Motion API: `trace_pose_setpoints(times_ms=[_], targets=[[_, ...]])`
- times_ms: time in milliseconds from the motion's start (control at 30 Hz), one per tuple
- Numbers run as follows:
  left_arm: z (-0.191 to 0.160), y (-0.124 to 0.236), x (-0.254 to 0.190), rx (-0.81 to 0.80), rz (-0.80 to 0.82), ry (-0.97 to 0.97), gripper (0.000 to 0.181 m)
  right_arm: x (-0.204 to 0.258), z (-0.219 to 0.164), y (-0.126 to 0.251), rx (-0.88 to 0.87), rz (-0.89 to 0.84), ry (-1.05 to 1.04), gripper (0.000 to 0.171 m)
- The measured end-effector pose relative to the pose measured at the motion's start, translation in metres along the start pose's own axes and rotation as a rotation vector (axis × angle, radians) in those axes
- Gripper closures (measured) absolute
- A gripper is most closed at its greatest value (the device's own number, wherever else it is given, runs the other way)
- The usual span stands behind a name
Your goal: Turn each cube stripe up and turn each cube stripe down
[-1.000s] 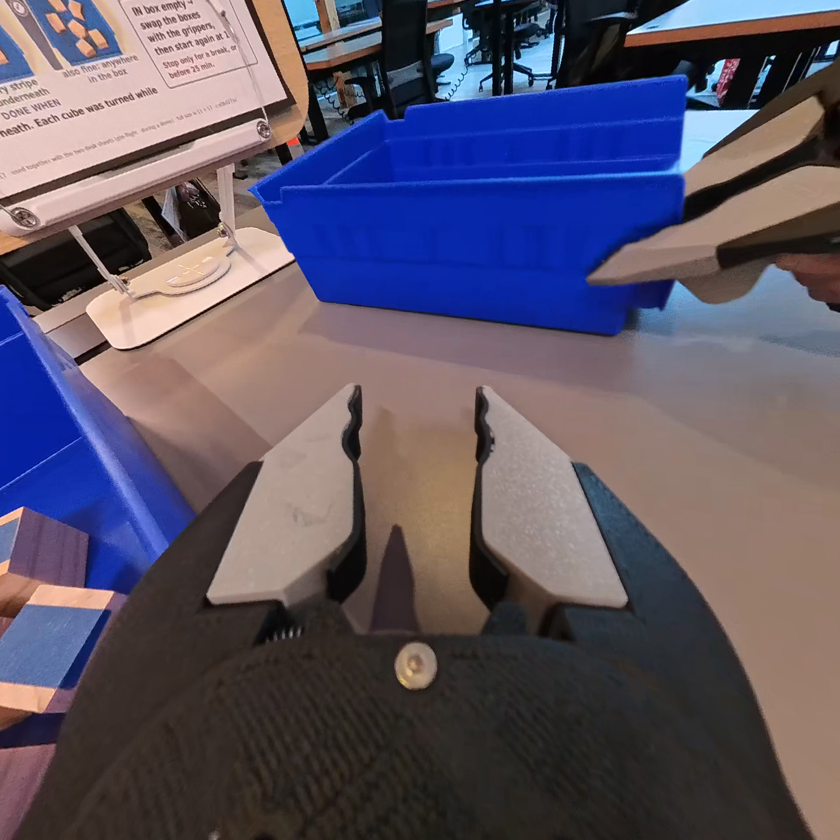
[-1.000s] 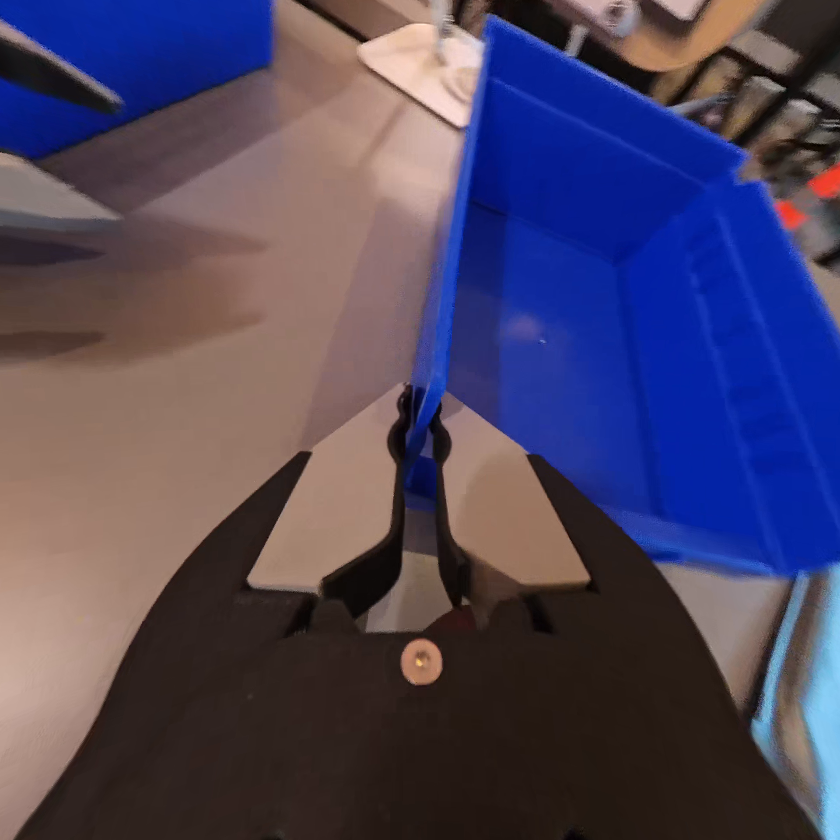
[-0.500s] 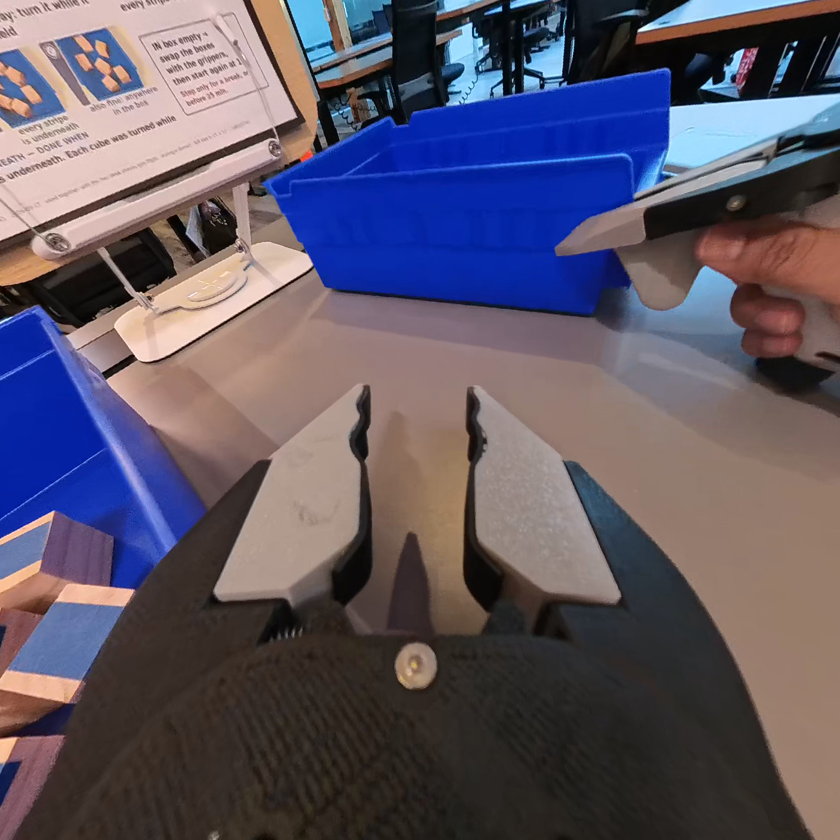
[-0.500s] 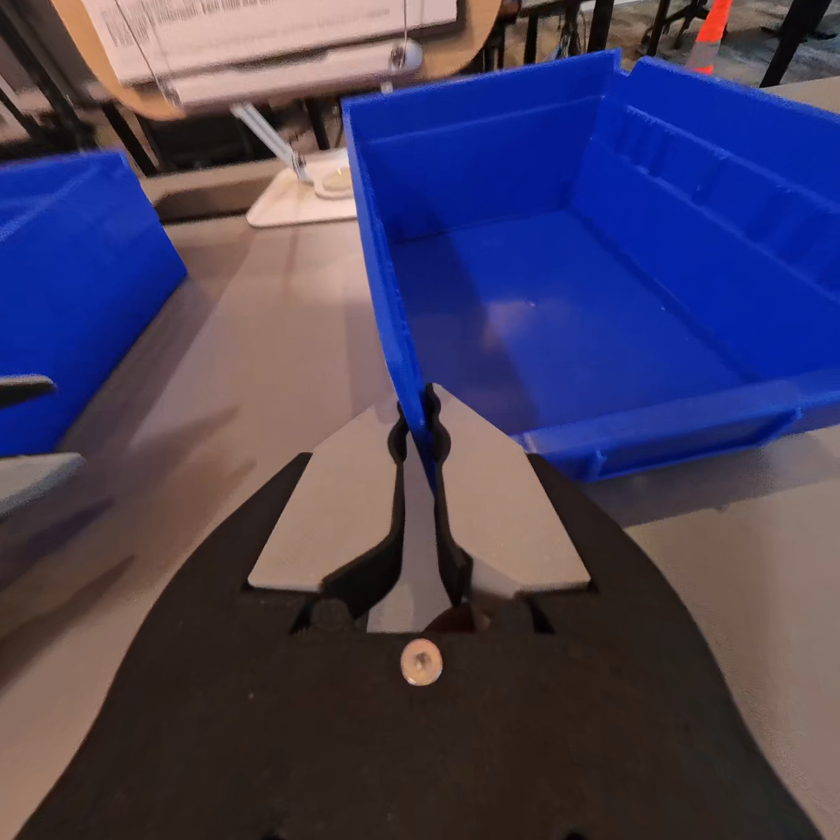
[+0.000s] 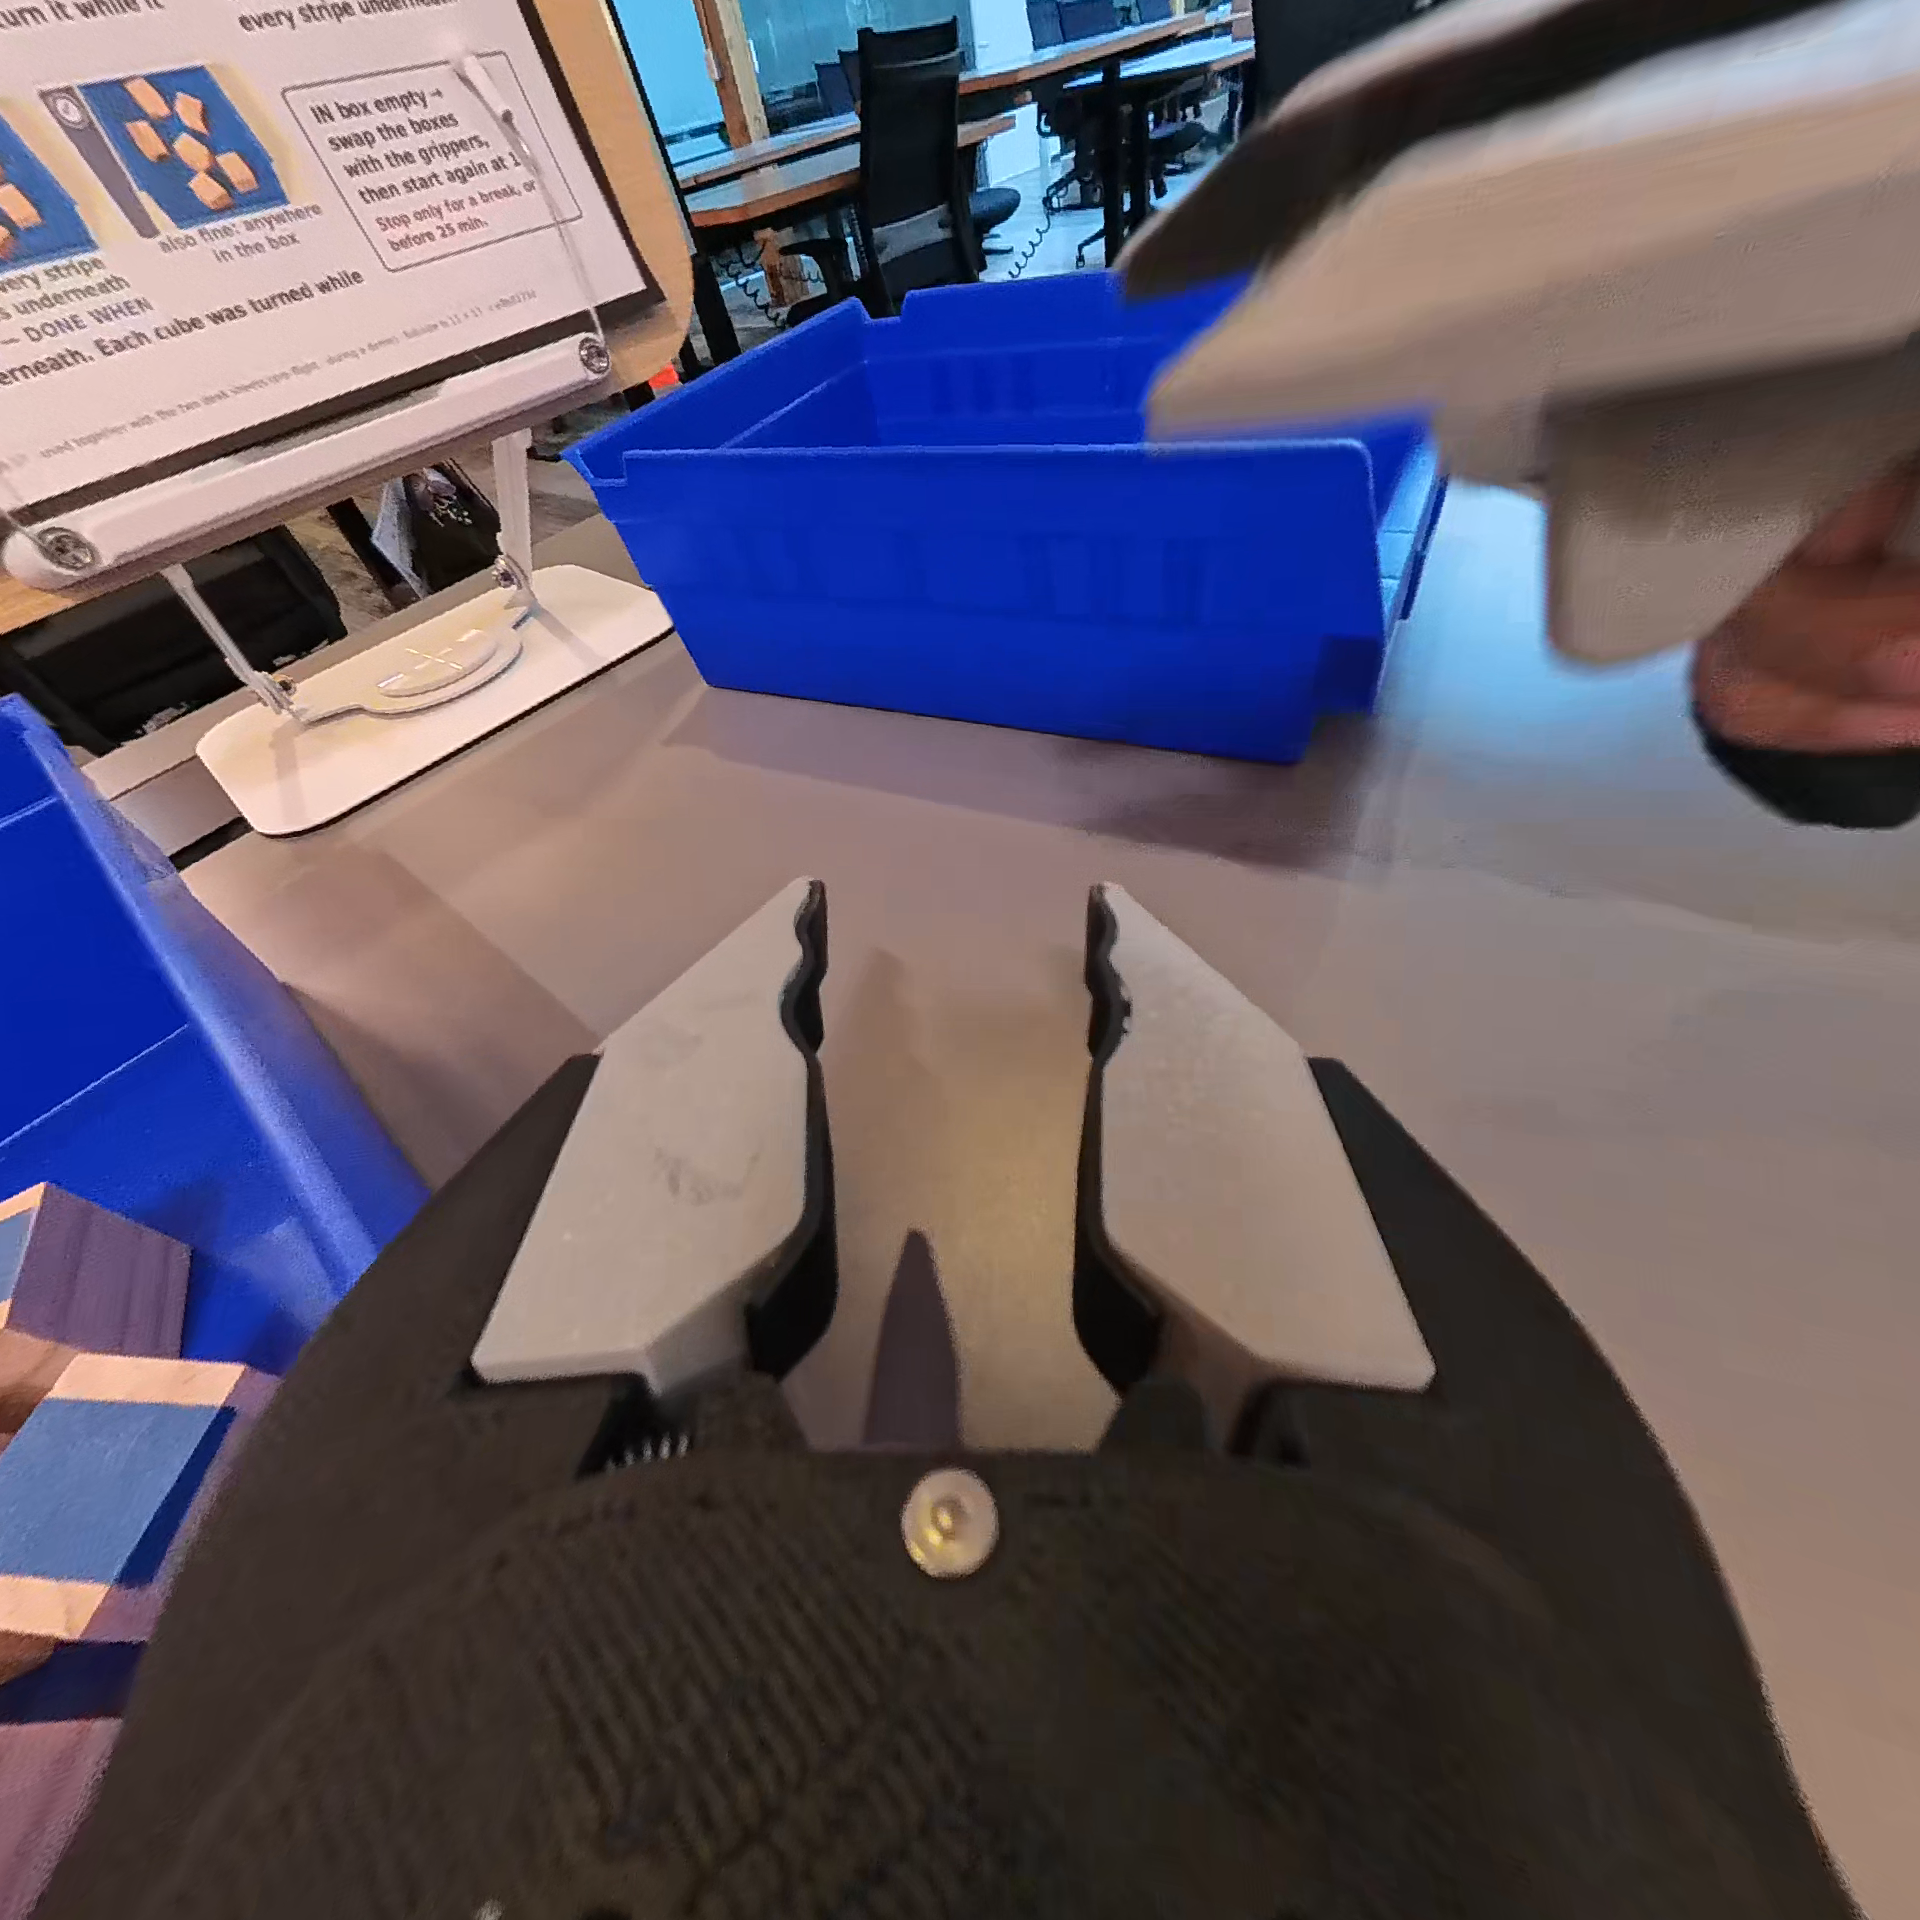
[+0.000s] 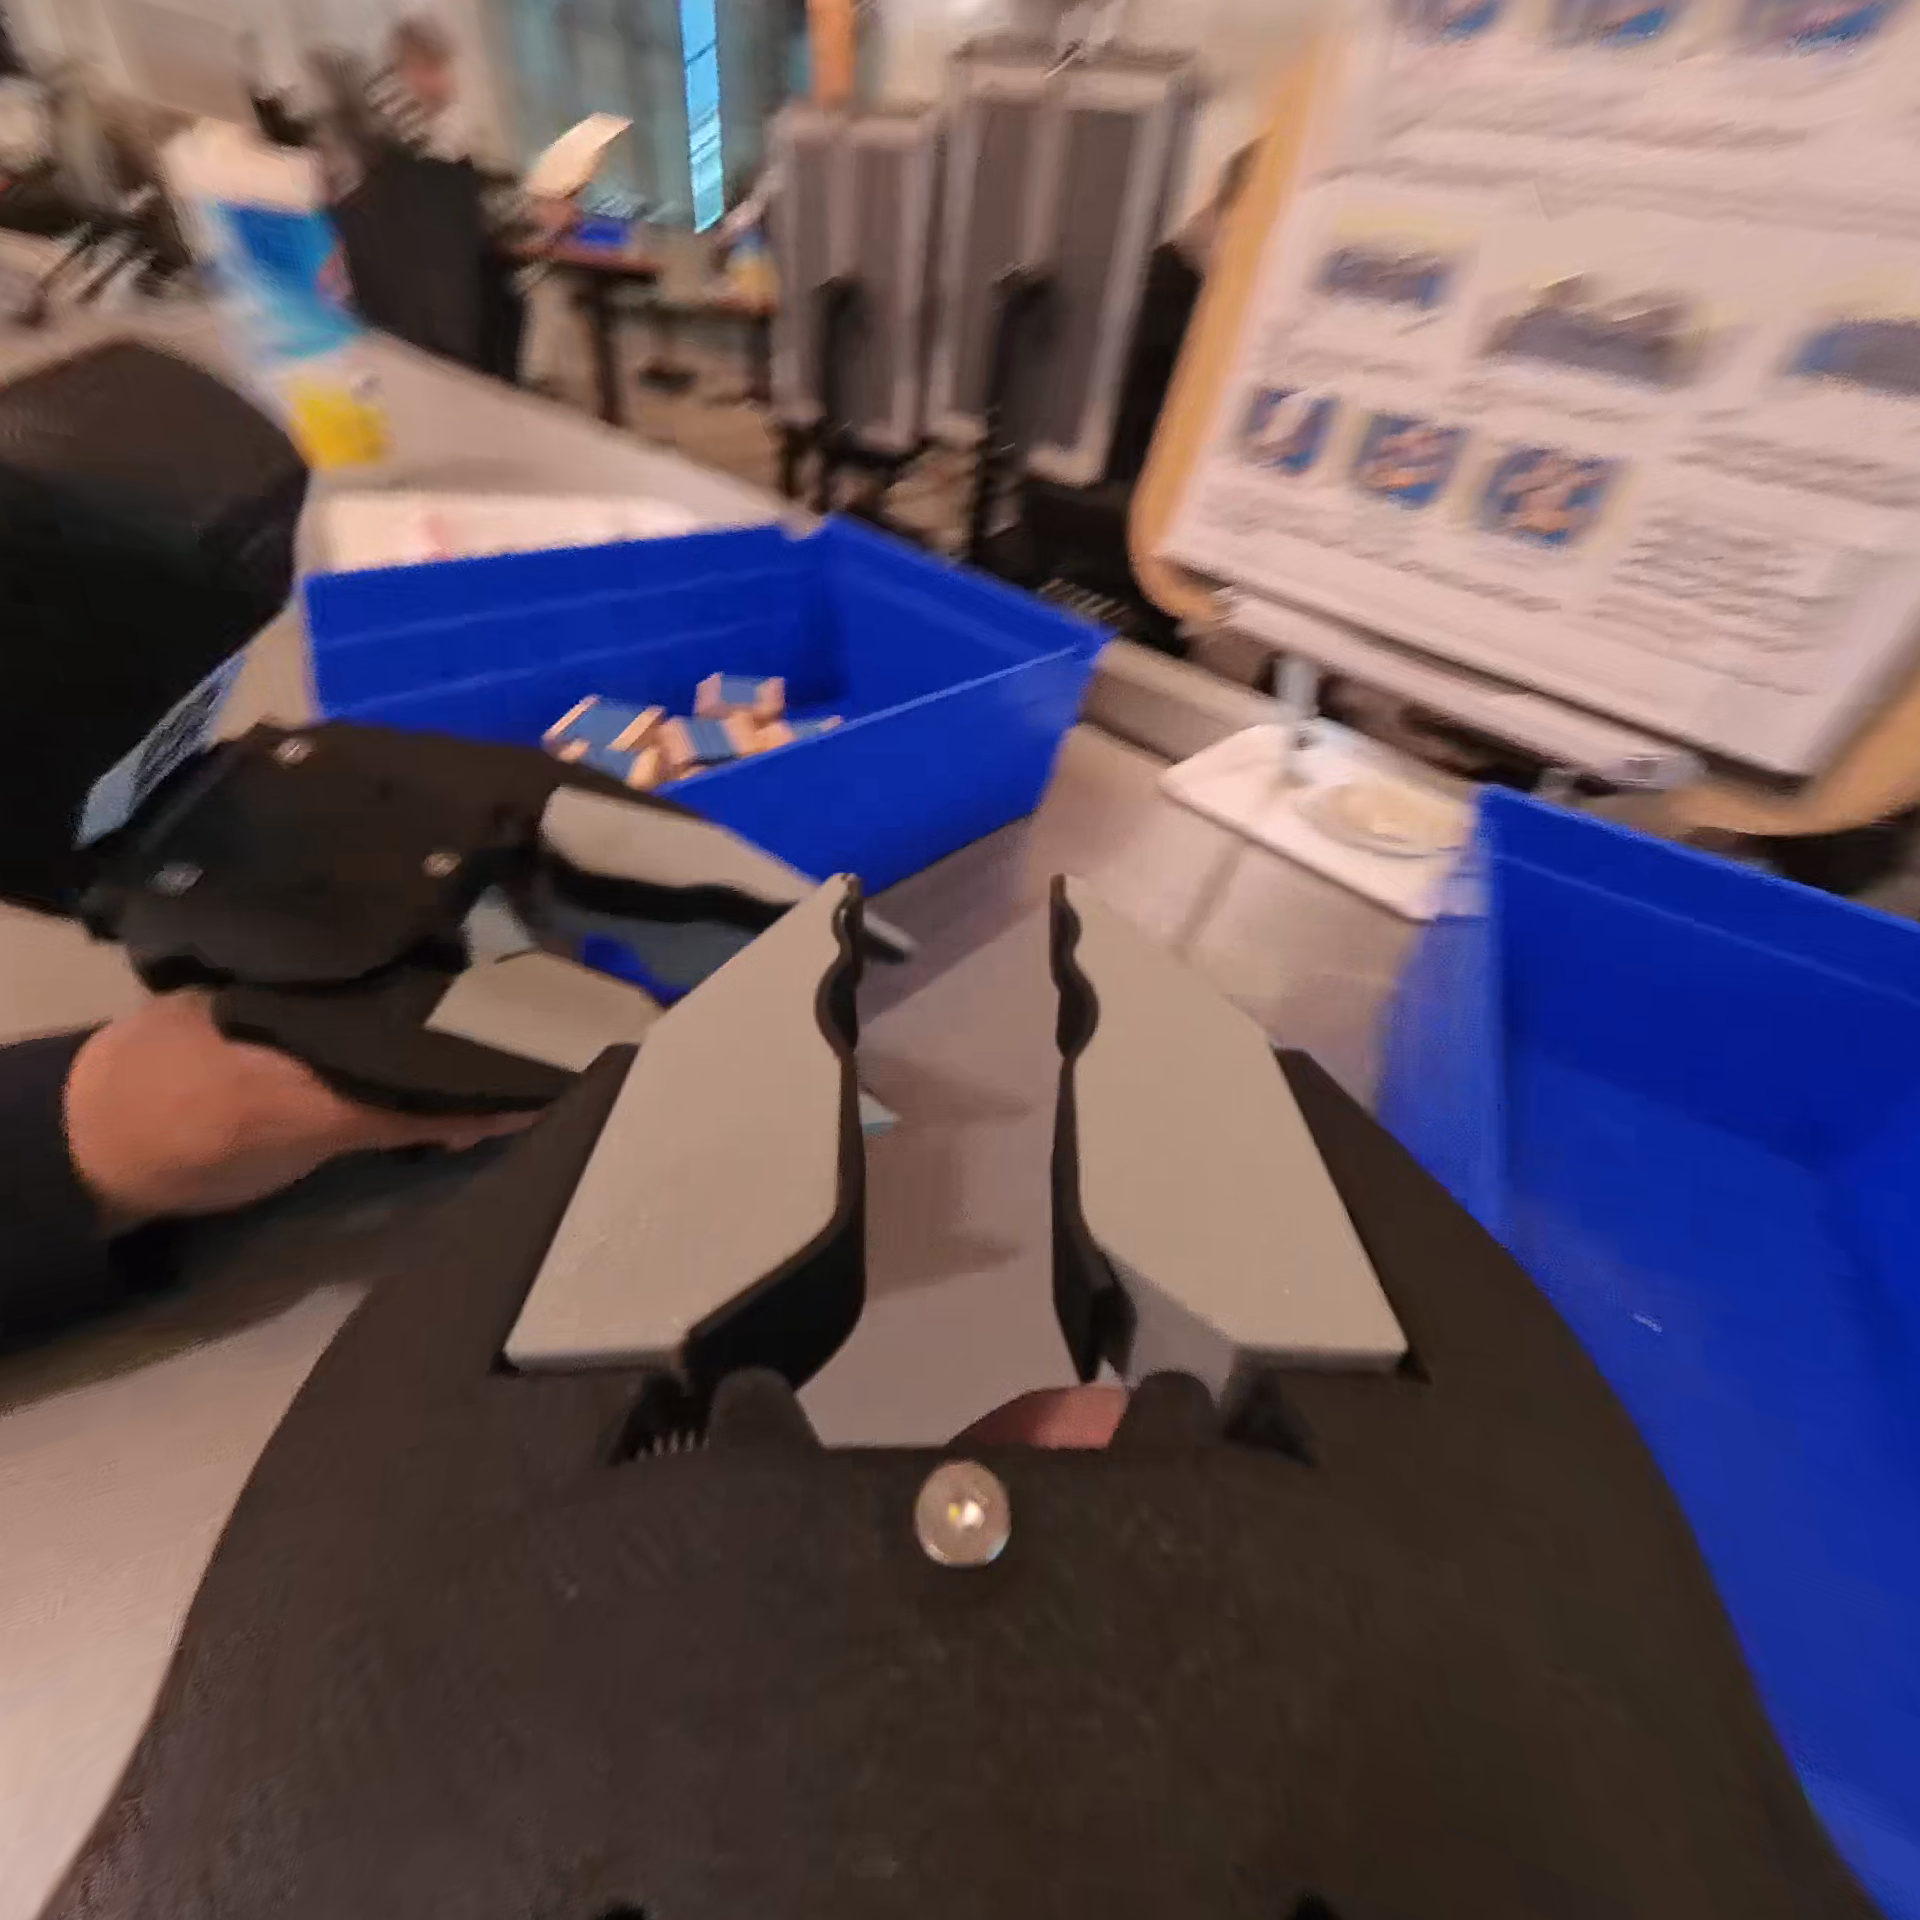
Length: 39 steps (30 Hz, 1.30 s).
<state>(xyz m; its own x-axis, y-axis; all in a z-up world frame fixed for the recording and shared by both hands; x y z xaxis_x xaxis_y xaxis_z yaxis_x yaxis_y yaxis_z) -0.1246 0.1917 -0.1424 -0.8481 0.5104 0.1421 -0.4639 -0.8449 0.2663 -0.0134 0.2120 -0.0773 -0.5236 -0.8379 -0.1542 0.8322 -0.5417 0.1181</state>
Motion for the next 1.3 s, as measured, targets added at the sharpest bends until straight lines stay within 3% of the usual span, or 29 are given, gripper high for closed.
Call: trace_pose_setpoints(times_ms=[100,167,400,467,533,600,733,1100,1300], targets=[[0.000,0.003,-0.001,-0.008,-0.005,0.011,0.131,0.011,-0.010,-0.025,0.104,0.121,0.092,0.142],[0.001,0.004,-0.002,-0.010,0.000,-0.001,0.131,0.008,-0.010,-0.035,0.051,0.113,0.128,0.148],[0.000,0.001,-0.004,0.017,0.009,-0.039,0.131,0.005,-0.026,-0.074,-0.043,0.159,0.146,0.140],[-0.003,-0.001,-0.003,0.040,0.019,-0.037,0.130,0.008,-0.038,-0.082,-0.029,0.184,0.095,0.149],[-0.003,-0.001,-0.002,0.051,0.014,-0.029,0.127,0.010,-0.038,-0.081,-0.026,0.238,0.060,0.158],[0.000,0.001,-0.004,0.041,0.021,-0.039,0.127,0.005,-0.035,-0.077,-0.080,0.203,0.049,0.142],[0.002,0.007,-0.004,0.038,0.023,-0.011,0.127,0.003,-0.037,-0.078,-0.074,0.229,-0.038,0.133],[-0.003,0.017,-0.002,0.082,-0.004,0.070,0.118,-0.008,-0.034,-0.057,-0.164,0.365,-0.175,0.134],[-0.006,0.015,0.002,0.069,-0.017,0.099,0.121,0.001,-0.044,-0.067,-0.080,0.455,-0.179,0.133]])
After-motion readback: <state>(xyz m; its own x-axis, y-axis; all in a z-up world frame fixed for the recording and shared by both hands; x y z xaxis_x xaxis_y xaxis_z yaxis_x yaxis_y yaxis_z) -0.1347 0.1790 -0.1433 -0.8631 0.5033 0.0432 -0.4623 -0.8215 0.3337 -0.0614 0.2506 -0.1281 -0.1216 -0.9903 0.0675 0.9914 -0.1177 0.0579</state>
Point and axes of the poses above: each gripper's, where its closed fingertips meet, y back along the fingers, z out of its top, x = y × z across the jaws, the point moved 7 cm from there along y, back along the fingers, and after that the axes turned 4 degrees about -z, right-handed, at the moved point
